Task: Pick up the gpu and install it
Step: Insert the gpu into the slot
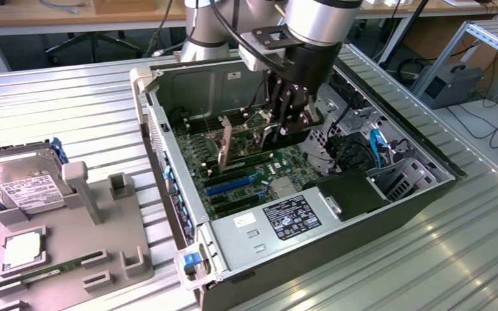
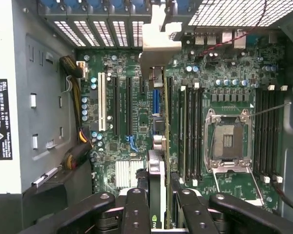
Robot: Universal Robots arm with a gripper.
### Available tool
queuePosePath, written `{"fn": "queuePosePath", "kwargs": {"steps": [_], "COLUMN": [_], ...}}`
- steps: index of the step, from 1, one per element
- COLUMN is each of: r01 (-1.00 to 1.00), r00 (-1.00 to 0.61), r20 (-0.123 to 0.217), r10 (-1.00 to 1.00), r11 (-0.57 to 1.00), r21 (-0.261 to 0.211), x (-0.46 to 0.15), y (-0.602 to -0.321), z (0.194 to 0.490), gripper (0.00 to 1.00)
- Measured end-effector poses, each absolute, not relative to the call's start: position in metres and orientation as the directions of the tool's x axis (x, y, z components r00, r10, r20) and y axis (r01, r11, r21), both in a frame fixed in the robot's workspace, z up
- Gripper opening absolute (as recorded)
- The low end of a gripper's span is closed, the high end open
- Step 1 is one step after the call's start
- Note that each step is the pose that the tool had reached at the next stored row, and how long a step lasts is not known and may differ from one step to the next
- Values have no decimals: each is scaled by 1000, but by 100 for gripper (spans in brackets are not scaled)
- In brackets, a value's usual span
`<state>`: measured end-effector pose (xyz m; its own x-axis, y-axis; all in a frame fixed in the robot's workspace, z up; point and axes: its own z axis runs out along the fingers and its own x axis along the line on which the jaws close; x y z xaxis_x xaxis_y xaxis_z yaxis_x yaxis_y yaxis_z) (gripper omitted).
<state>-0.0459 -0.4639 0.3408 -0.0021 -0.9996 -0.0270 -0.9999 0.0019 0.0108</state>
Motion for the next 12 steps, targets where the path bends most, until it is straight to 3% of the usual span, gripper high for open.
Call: {"fn": "queuePosePath", "kwargs": {"steps": [12], "r01": [-1000], "r00": [-2], "r20": [-27], "r10": [-1000], "r11": [2], "r21": [11], "x": [-51], "y": [-464], "z": [323], "gripper": [27]}}
